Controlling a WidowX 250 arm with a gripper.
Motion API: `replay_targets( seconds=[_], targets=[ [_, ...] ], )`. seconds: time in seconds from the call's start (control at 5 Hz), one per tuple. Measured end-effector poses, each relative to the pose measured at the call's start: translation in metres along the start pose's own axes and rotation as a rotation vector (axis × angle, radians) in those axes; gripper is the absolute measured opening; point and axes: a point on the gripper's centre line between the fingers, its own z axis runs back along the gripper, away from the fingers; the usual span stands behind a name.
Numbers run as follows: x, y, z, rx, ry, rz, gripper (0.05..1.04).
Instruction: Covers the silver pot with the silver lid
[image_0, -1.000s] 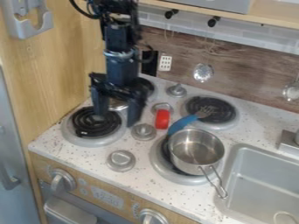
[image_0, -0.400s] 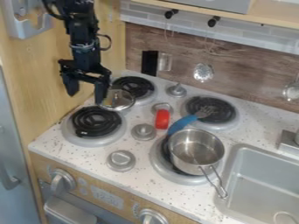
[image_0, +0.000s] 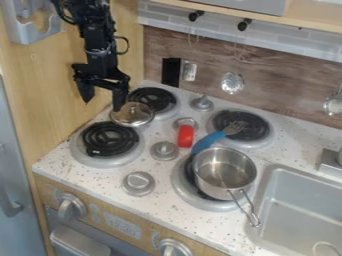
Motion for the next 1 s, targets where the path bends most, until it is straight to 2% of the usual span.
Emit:
replay_targets(
  seconds=[0.2,0.4,0.8,1.0],
  targets=[
    [0.02,0.005,-0.015,-0.015,-0.017,0.029,0.999],
    [0.033,0.009,-0.031,-0.028,-0.011,0.05,0.999],
    [0.05,0.009,-0.054,-0.029,-0.004,0.071,0.999],
    [0.054,0.005,-0.059,-0.029,-0.004,0.067,0.999]
  ],
)
